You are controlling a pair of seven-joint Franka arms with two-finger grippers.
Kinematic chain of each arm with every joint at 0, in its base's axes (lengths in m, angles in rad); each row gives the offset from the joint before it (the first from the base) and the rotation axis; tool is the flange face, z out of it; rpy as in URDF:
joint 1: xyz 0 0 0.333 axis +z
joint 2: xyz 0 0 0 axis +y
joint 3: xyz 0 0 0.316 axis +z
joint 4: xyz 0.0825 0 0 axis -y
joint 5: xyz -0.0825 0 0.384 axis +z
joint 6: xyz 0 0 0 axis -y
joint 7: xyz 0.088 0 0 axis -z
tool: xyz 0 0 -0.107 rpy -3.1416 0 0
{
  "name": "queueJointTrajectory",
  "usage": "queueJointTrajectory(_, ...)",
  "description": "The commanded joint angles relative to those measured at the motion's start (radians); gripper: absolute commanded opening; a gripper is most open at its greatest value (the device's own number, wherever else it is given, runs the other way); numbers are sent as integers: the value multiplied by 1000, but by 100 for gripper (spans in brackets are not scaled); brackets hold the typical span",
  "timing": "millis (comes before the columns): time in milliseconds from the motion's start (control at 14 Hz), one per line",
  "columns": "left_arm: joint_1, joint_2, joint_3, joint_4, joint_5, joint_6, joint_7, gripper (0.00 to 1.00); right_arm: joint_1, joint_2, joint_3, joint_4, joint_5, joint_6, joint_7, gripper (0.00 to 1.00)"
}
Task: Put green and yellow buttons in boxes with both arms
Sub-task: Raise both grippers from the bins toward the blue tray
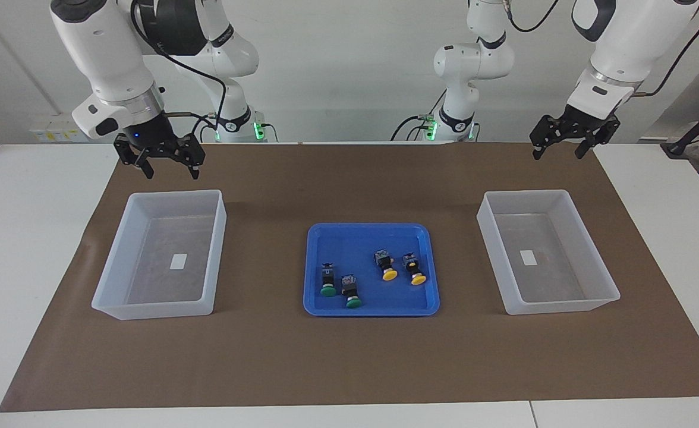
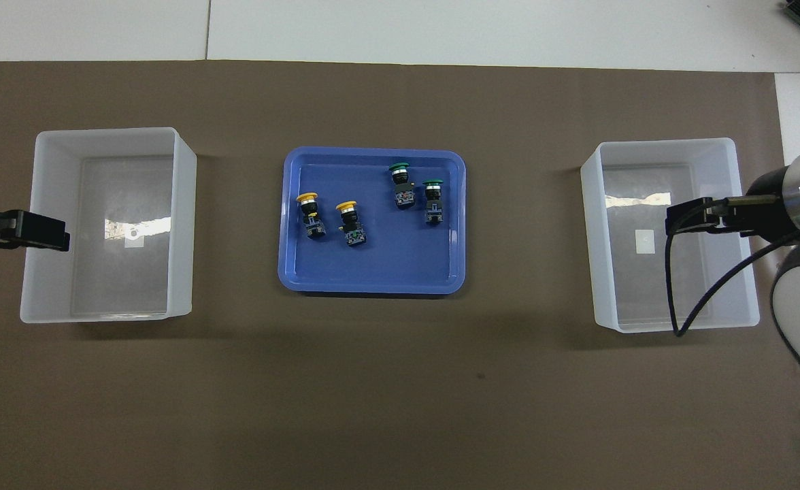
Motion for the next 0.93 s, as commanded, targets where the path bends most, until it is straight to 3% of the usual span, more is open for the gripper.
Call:
queueJointTrajectory(0, 2, -1, -2, 4, 15, -5, 10, 100, -8, -25, 7, -22, -6, -6, -14, 100)
queueJointTrajectory(357, 1, -11, -2, -41, 8, 42, 5, 100, -8, -25, 7, -24, -6, -6, -15, 100)
queueJointTrajectory(571, 1, -7, -2, -94, -80, 153, -6, 100, -9, -24, 7, -22, -6, -6, -17, 100)
queueJointTrajectory(857, -68, 38, -8, -153, -101, 300, -114, 100, 0, -22, 7, -25, -6, 43, -7, 100)
